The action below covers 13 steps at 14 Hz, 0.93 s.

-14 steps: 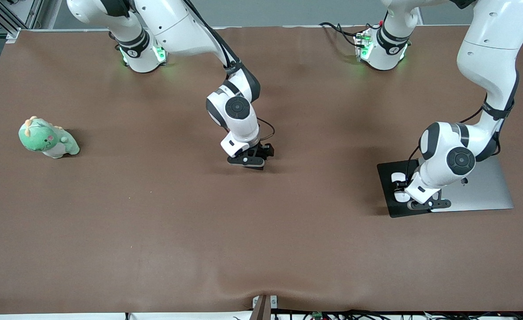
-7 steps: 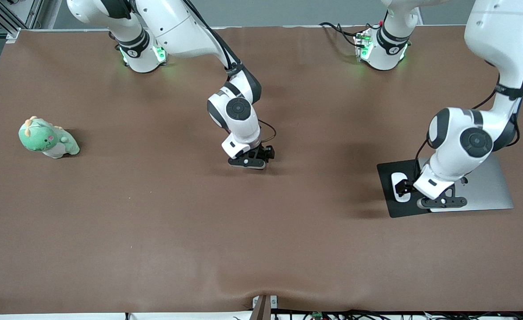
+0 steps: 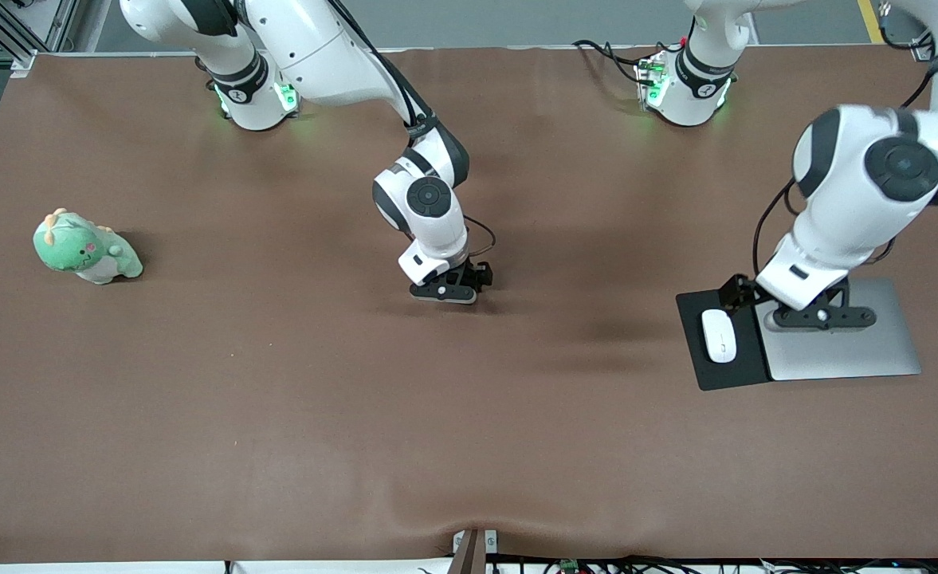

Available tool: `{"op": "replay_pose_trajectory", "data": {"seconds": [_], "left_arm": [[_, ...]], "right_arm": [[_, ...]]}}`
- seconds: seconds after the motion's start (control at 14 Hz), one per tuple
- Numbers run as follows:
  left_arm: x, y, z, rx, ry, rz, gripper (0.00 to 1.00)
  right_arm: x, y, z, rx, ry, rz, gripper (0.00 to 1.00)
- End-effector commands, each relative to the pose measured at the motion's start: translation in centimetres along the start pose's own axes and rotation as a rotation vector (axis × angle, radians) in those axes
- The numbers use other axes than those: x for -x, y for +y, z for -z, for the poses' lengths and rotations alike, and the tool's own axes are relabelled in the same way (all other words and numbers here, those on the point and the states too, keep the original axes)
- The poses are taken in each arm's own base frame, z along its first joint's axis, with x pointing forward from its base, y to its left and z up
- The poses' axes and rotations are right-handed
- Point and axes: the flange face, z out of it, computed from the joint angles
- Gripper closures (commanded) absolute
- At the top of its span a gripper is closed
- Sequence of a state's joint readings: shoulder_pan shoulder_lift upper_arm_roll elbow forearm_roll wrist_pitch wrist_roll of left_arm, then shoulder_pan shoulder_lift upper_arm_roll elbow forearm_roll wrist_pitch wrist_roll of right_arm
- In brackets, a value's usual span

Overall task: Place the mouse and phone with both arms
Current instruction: 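Raise the left gripper away while the right gripper carries the phone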

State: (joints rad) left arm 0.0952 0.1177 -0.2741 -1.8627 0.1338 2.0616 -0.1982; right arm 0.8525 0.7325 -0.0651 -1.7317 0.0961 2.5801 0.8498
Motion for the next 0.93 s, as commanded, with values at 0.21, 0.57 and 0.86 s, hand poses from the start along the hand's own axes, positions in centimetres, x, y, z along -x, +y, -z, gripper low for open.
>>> {"op": "replay_pose_trajectory", "data": {"seconds": [0.21,0.57,0.86], "left_arm": [[-0.9,0.9,11.2,0.054,-0.067,-0.004,0.0],[0.3,0.4,17.5,0.12,-0.07,0.013,0.0],[1.9,1.4,19.5,0.105,-0.068,-0.006,0.0]], "right_arm": [[-0.7,-0.4,1.0,0.002,0.002,-0.026,1.0],[-6.2,3.2,11.3,0.053,-0.065,-0.12,1.0],[-11.1,10.0,19.9,0.07,-0.1,-0.14,1.0]]}}
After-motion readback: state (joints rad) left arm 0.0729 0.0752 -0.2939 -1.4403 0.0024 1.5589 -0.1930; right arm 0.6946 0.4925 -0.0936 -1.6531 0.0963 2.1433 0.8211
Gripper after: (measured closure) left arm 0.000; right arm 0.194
